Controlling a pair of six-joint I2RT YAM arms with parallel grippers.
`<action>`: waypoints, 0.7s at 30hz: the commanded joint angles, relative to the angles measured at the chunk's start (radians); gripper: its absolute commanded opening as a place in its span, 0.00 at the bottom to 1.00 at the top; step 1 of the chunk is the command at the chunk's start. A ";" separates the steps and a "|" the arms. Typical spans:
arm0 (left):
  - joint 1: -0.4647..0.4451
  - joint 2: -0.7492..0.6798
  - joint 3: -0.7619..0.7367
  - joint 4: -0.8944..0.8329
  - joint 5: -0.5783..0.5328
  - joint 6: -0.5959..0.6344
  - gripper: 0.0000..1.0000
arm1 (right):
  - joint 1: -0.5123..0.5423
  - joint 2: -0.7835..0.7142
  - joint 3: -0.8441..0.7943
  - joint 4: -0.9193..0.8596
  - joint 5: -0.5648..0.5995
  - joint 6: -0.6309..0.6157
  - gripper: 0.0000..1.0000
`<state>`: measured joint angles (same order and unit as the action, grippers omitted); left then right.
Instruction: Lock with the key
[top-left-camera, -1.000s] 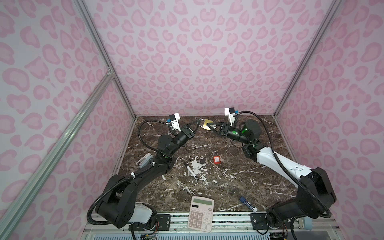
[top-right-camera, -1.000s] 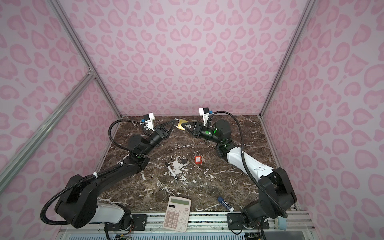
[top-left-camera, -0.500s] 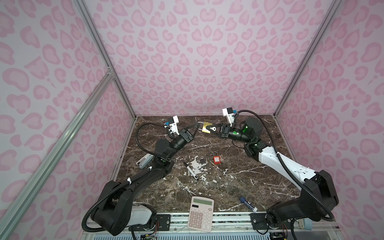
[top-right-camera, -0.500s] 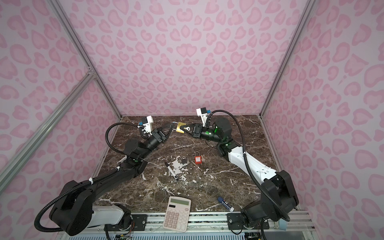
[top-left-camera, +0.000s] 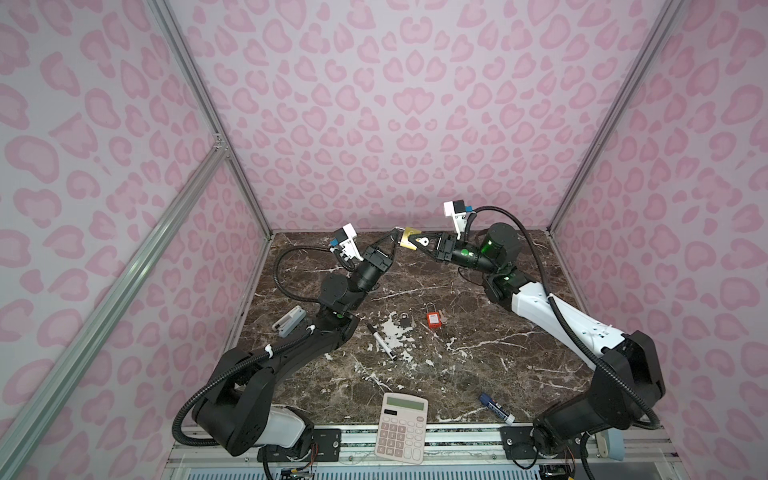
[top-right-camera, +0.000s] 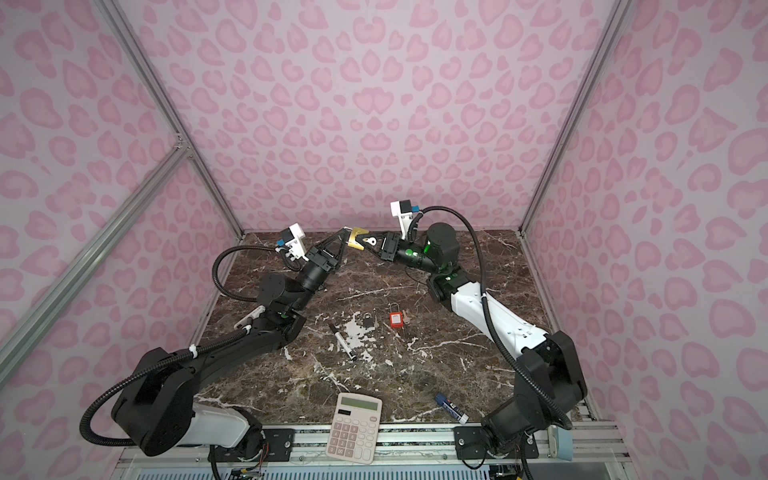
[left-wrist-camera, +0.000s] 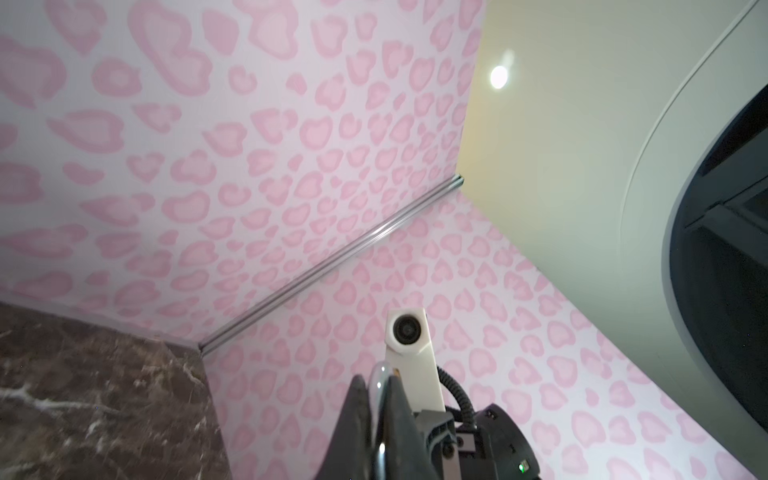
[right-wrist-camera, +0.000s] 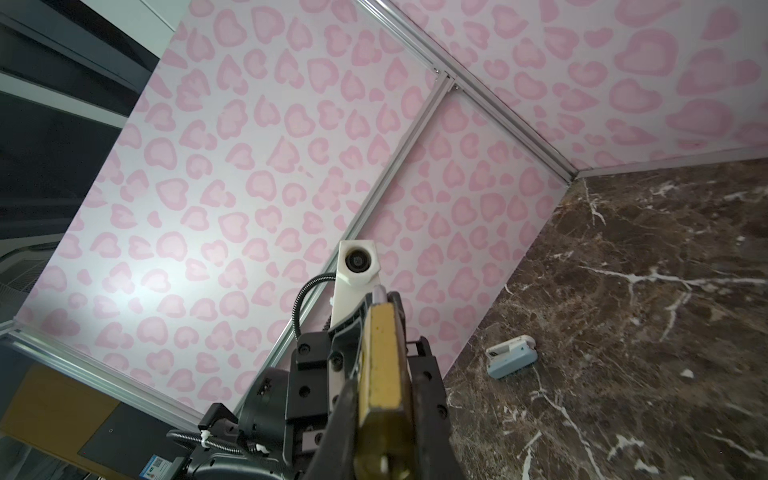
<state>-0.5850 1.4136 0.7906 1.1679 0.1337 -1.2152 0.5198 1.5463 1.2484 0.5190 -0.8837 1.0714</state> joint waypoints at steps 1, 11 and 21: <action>-0.014 -0.048 -0.046 -0.131 0.393 0.072 0.04 | -0.008 -0.016 -0.012 -0.035 -0.106 -0.016 0.00; 0.060 -0.046 0.015 -0.144 0.472 0.029 0.09 | -0.026 -0.093 -0.103 -0.132 -0.107 -0.089 0.00; 0.072 -0.023 0.052 -0.091 0.468 -0.013 0.04 | -0.049 -0.158 -0.203 -0.055 -0.099 -0.054 0.52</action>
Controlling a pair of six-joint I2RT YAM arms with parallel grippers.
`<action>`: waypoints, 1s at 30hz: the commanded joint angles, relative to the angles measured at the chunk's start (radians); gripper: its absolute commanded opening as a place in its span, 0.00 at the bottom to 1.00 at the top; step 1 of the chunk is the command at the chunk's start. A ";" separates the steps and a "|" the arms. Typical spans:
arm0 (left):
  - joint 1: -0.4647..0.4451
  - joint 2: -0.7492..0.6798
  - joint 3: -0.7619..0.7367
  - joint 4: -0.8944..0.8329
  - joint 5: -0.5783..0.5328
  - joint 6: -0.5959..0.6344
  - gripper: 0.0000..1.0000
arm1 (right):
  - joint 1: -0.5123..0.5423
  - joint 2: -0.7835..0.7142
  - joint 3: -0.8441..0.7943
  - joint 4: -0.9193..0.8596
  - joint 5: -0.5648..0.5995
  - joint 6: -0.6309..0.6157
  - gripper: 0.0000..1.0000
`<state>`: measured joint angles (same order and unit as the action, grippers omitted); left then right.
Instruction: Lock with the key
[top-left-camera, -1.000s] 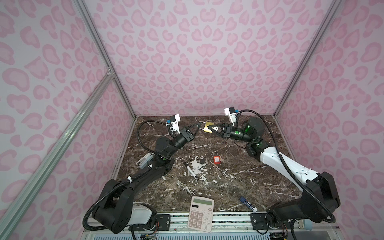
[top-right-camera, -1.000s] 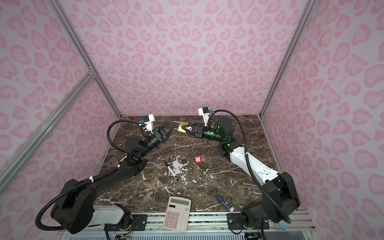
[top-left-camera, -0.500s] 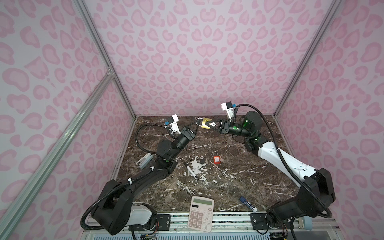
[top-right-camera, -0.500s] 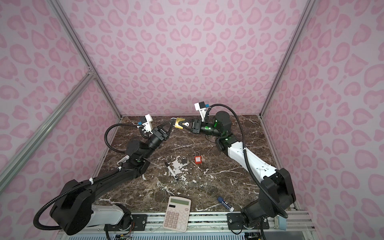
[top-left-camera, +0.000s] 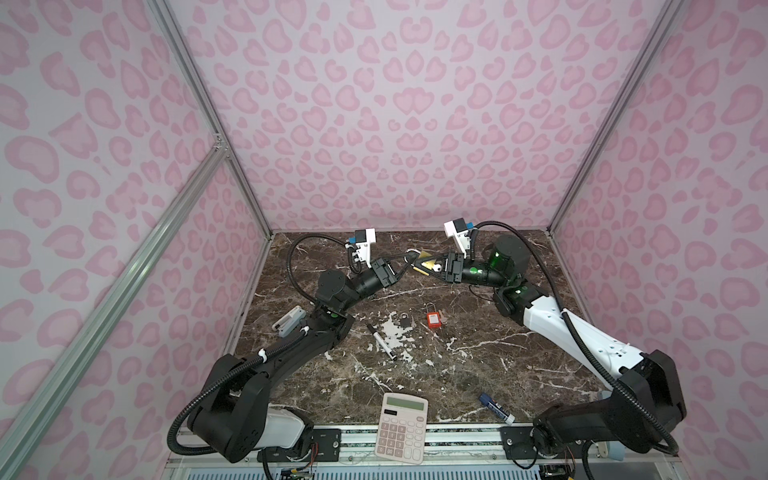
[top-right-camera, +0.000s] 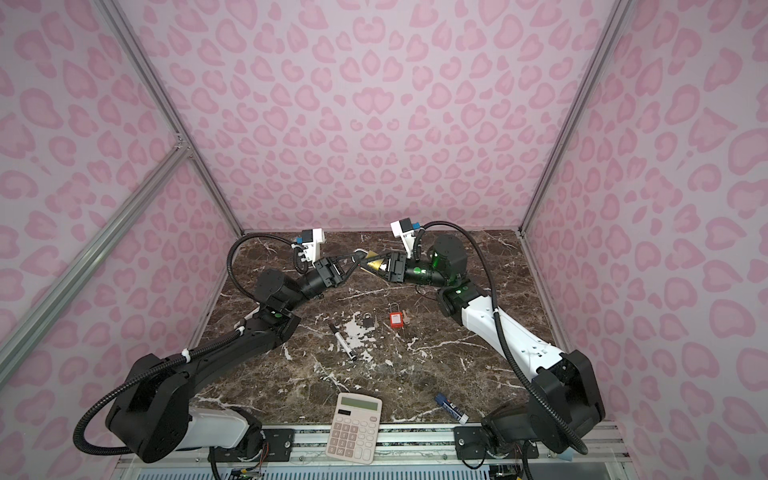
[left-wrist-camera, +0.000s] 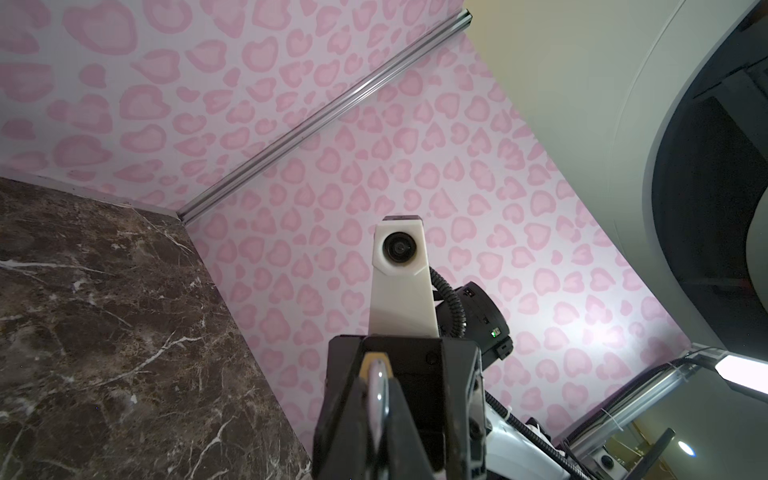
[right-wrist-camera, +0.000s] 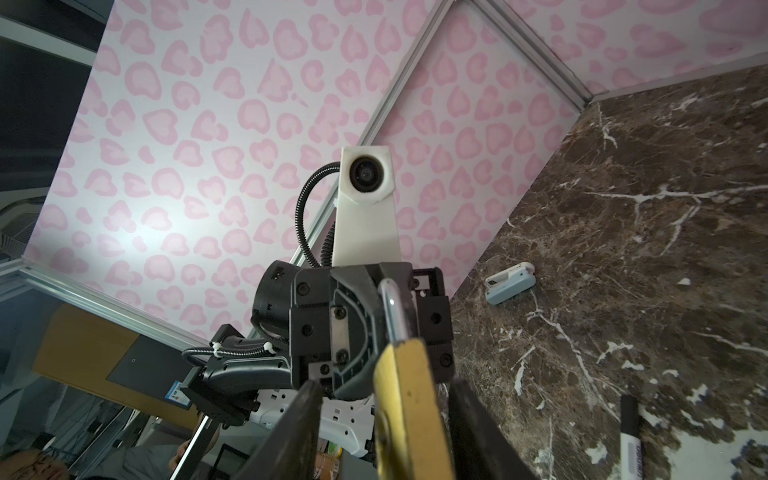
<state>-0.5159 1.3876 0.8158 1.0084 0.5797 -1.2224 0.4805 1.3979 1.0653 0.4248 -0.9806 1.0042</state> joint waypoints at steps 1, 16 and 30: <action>0.004 0.004 0.027 0.071 0.022 -0.008 0.04 | -0.012 -0.013 -0.030 0.044 -0.003 0.016 0.53; 0.007 -0.002 0.021 0.071 0.026 -0.019 0.04 | -0.102 -0.103 -0.093 -0.016 -0.034 -0.010 0.46; 0.007 0.010 0.016 0.075 0.028 -0.025 0.04 | -0.106 -0.104 -0.098 -0.035 -0.044 -0.004 0.14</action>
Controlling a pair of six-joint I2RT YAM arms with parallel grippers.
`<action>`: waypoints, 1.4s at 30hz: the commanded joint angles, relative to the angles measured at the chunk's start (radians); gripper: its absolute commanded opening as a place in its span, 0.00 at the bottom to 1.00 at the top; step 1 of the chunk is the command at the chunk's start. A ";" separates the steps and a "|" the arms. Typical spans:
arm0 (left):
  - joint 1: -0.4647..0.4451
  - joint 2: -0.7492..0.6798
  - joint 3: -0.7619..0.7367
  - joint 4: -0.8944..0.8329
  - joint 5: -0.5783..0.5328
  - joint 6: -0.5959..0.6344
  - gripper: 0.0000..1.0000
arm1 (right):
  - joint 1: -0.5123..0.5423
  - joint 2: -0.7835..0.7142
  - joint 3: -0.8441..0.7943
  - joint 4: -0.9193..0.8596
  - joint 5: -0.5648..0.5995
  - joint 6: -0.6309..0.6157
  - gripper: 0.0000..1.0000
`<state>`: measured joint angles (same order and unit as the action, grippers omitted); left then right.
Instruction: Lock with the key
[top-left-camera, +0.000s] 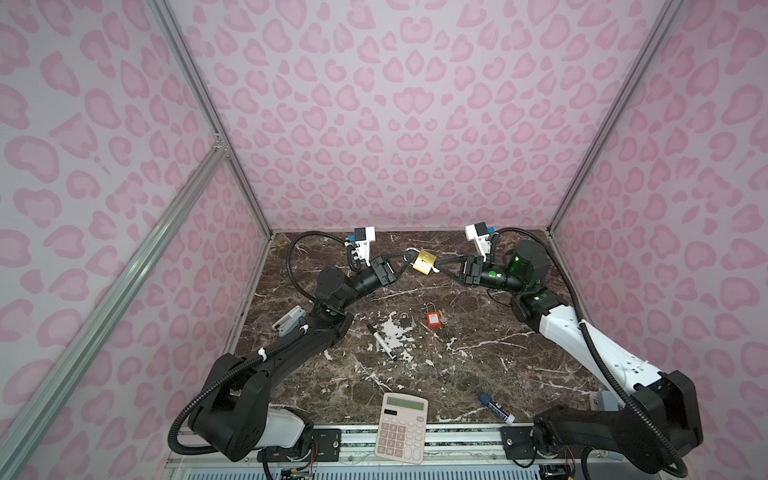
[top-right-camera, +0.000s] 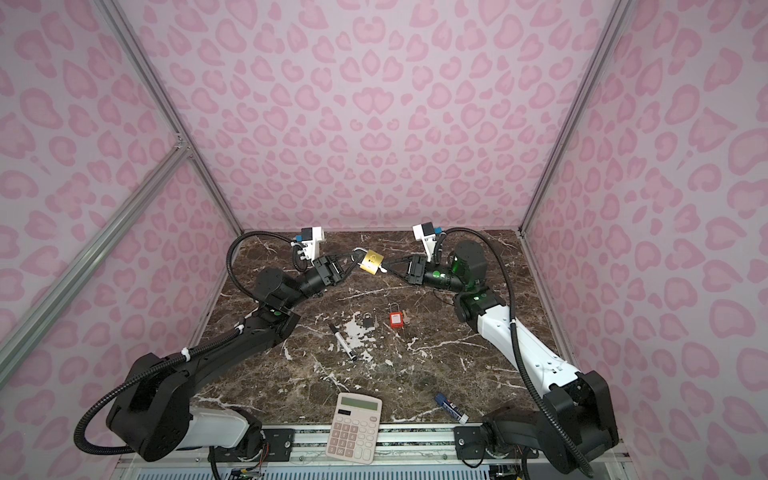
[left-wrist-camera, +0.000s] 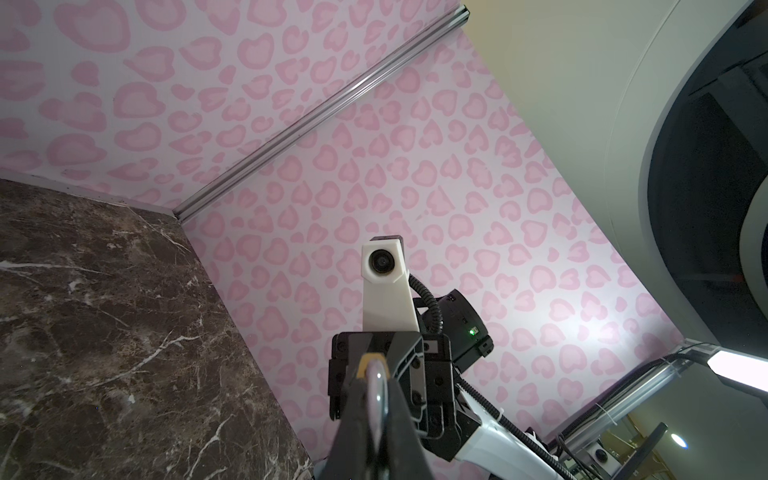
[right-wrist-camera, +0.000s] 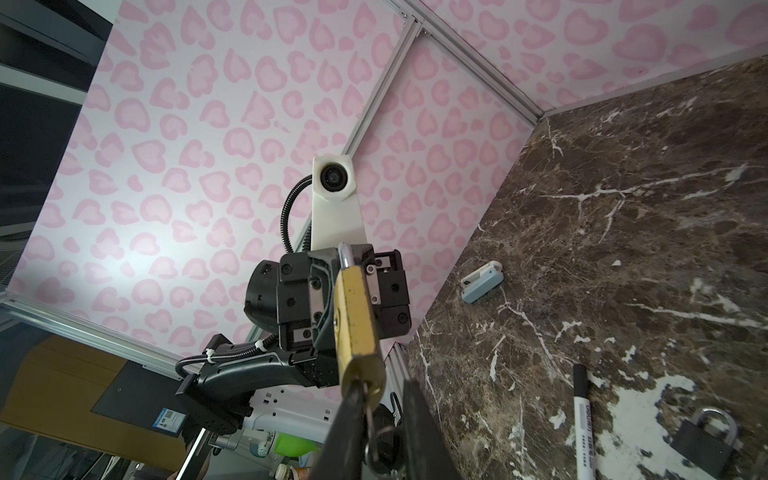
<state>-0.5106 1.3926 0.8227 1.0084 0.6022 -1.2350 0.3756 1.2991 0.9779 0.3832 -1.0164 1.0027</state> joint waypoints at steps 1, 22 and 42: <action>0.001 0.005 0.009 0.075 0.005 -0.012 0.04 | -0.001 -0.007 -0.014 0.009 -0.008 -0.003 0.12; 0.002 0.034 -0.010 0.093 -0.042 -0.027 0.04 | -0.027 -0.087 -0.080 -0.123 0.014 -0.085 0.00; -0.033 0.163 0.085 -0.350 0.053 0.361 0.04 | -0.209 -0.270 -0.201 -0.414 0.158 -0.169 0.00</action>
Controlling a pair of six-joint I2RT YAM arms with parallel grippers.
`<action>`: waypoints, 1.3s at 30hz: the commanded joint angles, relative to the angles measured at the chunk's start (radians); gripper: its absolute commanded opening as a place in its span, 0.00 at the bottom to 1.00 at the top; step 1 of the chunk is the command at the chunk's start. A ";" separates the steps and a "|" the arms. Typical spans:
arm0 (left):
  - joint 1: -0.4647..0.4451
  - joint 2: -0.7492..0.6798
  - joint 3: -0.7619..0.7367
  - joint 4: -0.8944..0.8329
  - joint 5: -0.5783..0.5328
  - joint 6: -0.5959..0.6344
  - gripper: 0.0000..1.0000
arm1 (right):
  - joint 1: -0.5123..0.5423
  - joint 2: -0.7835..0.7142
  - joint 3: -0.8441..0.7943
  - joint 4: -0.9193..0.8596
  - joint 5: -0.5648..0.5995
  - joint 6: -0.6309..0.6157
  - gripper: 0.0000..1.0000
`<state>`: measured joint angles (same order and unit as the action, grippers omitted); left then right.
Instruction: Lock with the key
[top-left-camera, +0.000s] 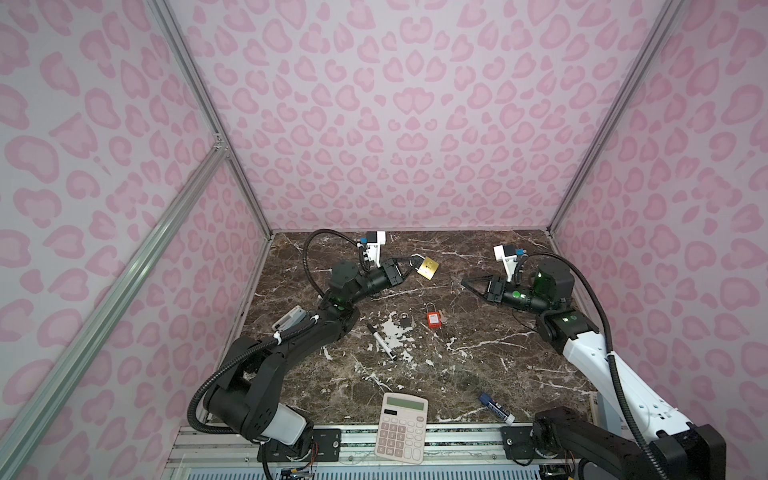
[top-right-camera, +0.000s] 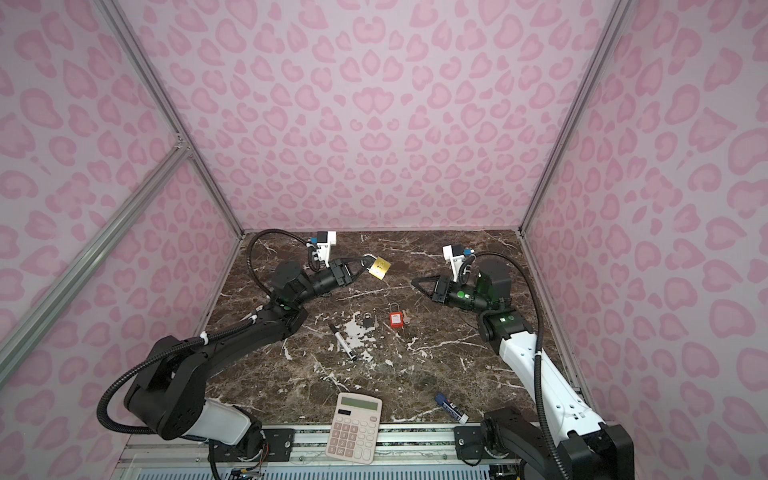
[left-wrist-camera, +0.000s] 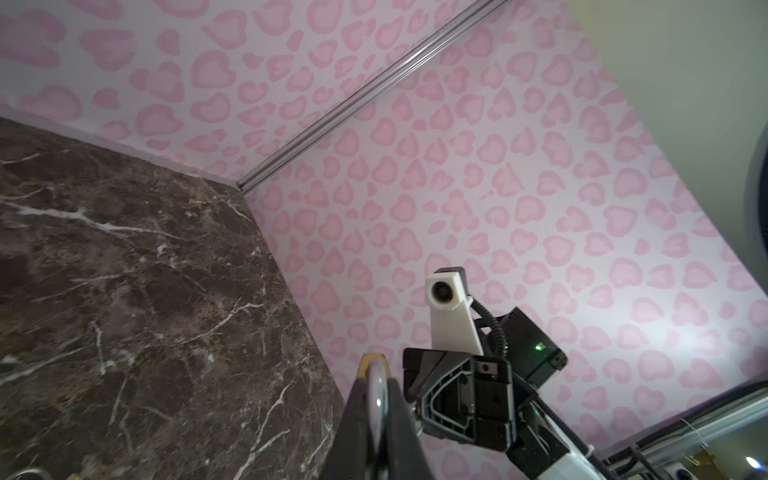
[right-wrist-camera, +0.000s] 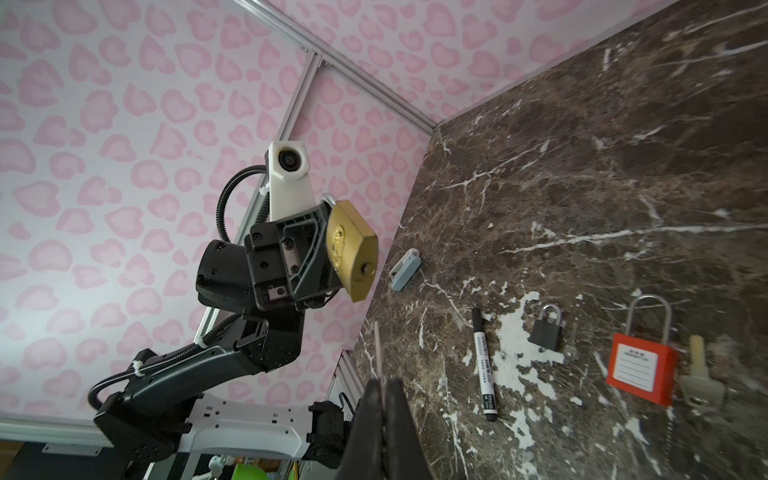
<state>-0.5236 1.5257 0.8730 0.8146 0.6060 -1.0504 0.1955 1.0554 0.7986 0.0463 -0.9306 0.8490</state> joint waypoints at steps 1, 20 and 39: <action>-0.034 0.045 0.053 -0.215 0.047 0.231 0.04 | -0.046 -0.043 -0.034 -0.086 0.086 -0.008 0.00; -0.222 0.551 0.564 -0.790 0.041 0.651 0.04 | -0.192 -0.256 -0.150 -0.289 0.178 -0.047 0.00; -0.227 0.738 0.782 -0.919 0.028 0.652 0.03 | -0.269 -0.314 -0.215 -0.289 0.086 -0.037 0.00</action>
<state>-0.7490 2.2532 1.6398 -0.0967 0.6258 -0.4156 -0.0723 0.7422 0.5911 -0.2596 -0.8139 0.8127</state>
